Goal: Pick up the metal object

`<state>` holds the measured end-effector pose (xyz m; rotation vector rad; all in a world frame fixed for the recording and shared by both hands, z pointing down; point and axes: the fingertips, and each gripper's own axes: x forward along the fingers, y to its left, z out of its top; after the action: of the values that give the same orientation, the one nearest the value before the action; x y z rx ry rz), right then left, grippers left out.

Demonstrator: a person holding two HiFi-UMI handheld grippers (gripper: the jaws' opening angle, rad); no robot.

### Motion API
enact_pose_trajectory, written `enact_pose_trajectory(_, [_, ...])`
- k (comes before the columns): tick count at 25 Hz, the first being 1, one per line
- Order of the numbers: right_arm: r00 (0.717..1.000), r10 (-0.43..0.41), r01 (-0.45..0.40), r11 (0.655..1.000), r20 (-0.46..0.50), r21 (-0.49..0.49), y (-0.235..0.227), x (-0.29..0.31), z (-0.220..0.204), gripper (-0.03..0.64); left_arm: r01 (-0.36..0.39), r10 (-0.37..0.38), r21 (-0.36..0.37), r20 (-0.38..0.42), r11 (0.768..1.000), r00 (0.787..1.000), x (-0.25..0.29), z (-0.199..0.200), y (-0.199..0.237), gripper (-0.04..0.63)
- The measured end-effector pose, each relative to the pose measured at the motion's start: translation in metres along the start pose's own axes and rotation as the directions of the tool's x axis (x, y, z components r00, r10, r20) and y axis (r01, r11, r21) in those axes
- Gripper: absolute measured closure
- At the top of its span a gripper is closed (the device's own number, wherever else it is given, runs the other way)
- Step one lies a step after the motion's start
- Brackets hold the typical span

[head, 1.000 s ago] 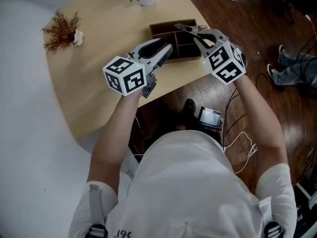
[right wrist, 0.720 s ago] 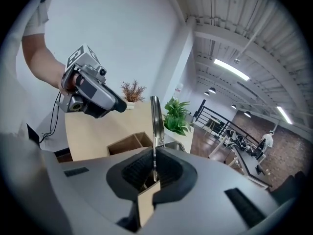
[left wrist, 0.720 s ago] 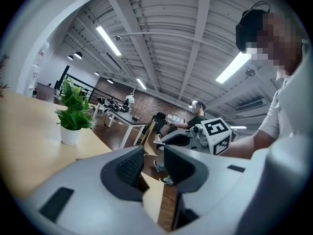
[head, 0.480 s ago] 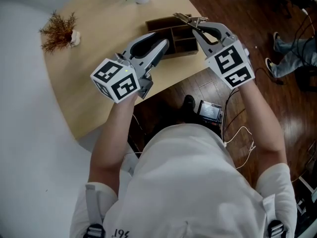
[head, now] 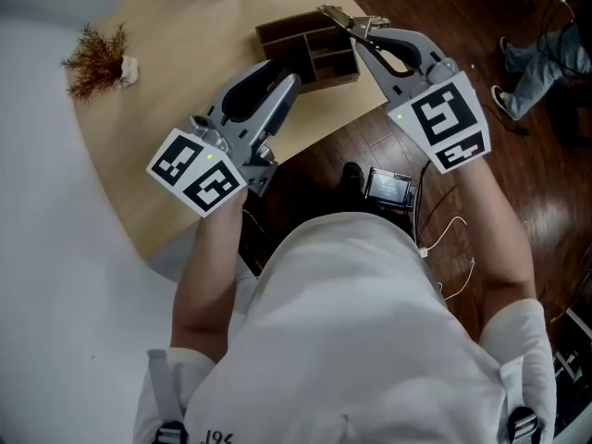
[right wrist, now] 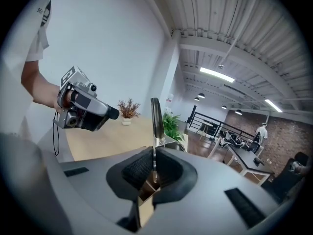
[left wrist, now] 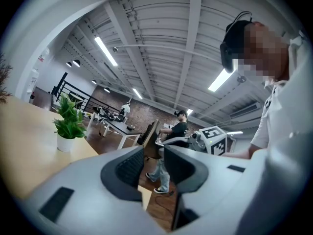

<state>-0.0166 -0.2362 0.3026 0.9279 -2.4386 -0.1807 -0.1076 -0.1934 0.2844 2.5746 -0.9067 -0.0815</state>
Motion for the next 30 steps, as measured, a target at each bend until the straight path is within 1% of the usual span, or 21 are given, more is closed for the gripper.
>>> enact_pose_trajectory(8, [1.000, -0.018, 0.017, 0.998, 0.019, 0.058, 0.004, -0.023, 0.000, 0.606, -0.008, 0.008, -0.024, 0.005, 1.000, 1.000, -0.016, 0.000, -0.012, 0.489])
enact_pose_trajectory(12, [0.999, -0.024, 0.022, 0.998, 0.027, 0.063, 0.011, -0.037, 0.004, 0.606, -0.013, 0.013, -0.039, 0.007, 0.999, 1.000, -0.025, -0.004, -0.018, 0.489])
enact_pose_trajectory(17, [0.999, -0.031, 0.030, 0.997, 0.016, 0.068, 0.015, -0.044, 0.001, 0.606, -0.020, 0.020, -0.039, 0.003, 0.999, 1.000, -0.033, -0.003, -0.020, 0.489])
enact_pose_trajectory(23, [0.998, -0.050, 0.047, 0.993, 0.025, 0.106, 0.016, -0.056, 0.000, 0.606, -0.030, 0.031, -0.046, 0.003, 0.998, 1.000, -0.043, -0.001, -0.024, 0.489])
enact_pose_trajectory(30, [0.997, -0.066, 0.062, 0.987, 0.024, 0.146, 0.023, -0.069, -0.007, 0.606, -0.024, 0.024, -0.054, 0.012, 0.998, 1.000, -0.049, -0.002, -0.031, 0.489])
